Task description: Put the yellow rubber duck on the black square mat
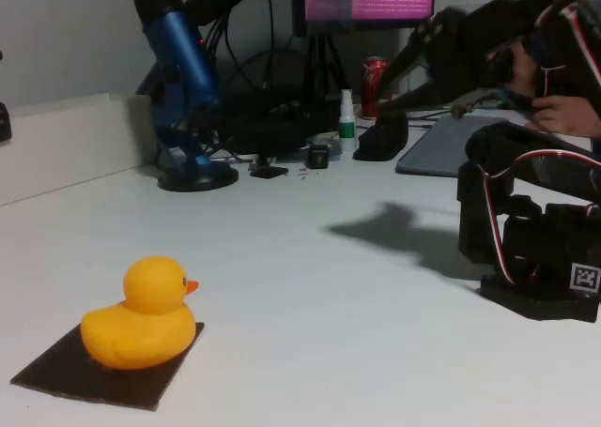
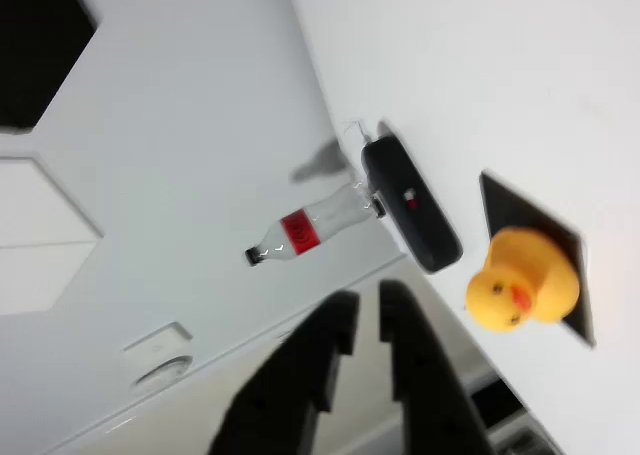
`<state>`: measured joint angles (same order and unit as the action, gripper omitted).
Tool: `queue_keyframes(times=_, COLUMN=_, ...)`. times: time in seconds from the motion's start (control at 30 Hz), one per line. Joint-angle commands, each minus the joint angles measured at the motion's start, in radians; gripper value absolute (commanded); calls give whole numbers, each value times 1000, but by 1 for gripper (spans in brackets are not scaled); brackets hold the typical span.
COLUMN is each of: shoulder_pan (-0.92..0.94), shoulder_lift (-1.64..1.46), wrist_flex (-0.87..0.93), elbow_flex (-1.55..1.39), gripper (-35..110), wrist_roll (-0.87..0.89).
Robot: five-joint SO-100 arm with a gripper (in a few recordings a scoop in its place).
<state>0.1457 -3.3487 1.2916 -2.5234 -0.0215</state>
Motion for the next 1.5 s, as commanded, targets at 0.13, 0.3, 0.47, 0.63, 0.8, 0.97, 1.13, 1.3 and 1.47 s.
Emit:
queue_keyframes(times=0.13, shoulder_pan=18, shoulder_lift=-18, wrist_flex=-94, elbow_flex=-132, gripper=2, wrist_roll=-11)
queue_keyframes(times=0.3, shoulder_pan=18, shoulder_lift=-18, wrist_flex=-91, elbow_flex=-206, gripper=2, wrist_roll=-11)
queue_keyframes(times=0.47, shoulder_pan=9, shoulder_lift=-17, wrist_flex=-83, elbow_flex=-227, gripper=2, wrist_roll=-12)
queue_keyframes(times=0.63, shoulder_pan=12, shoulder_lift=-17, wrist_flex=-81, elbow_flex=-249, gripper=2, wrist_roll=-12)
queue_keyframes(times=0.8, shoulder_pan=9, shoulder_lift=-17, wrist_flex=-92, elbow_flex=-321, gripper=2, wrist_roll=-14)
queue_keyframes(times=0.97, shoulder_pan=9, shoulder_lift=-17, wrist_flex=-92, elbow_flex=-324, gripper=2, wrist_roll=-18)
queue_keyframes(times=1.13, shoulder_pan=9, shoulder_lift=-17, wrist_flex=-92, elbow_flex=-324, gripper=2, wrist_roll=-18)
queue_keyframes(times=1.3, shoulder_pan=9, shoulder_lift=-17, wrist_flex=-92, elbow_flex=-325, gripper=2, wrist_roll=-18)
queue_keyframes(times=1.47, shoulder_pan=9, shoulder_lift=-17, wrist_flex=-84, elbow_flex=-325, gripper=2, wrist_roll=-18)
